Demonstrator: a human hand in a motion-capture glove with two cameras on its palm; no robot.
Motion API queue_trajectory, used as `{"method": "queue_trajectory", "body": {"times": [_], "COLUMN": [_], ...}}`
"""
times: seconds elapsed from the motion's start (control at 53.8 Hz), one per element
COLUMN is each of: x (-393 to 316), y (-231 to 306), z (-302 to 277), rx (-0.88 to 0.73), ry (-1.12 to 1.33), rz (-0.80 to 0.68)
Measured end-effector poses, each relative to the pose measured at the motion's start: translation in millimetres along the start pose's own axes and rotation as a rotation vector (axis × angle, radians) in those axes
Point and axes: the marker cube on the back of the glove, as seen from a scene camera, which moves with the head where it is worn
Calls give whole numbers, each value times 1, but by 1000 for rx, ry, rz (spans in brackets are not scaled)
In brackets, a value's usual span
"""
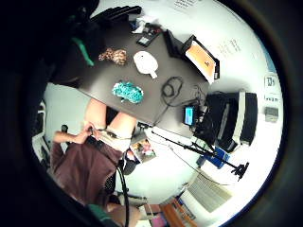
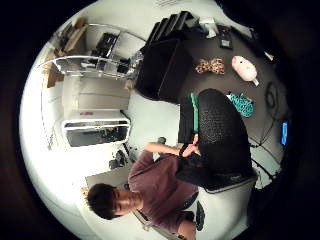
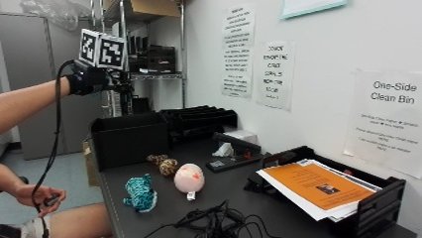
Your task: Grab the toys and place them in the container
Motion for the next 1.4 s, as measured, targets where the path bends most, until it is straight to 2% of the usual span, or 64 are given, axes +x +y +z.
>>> {"method": "queue_trajectory", "body": {"times": [0.391, 0.744, 0.949, 1.172, 1.395], "x": [24, 53, 100, 149, 171], "y": [-33, -99, -184, -232, -257], "z": [-3, 11, 95, 199, 259], "rx": [-22, -69, -133, -317, -351], "ry": [45, 108, -6, -19, 49], "rz": [112, 171, 215, 344, 430]}}
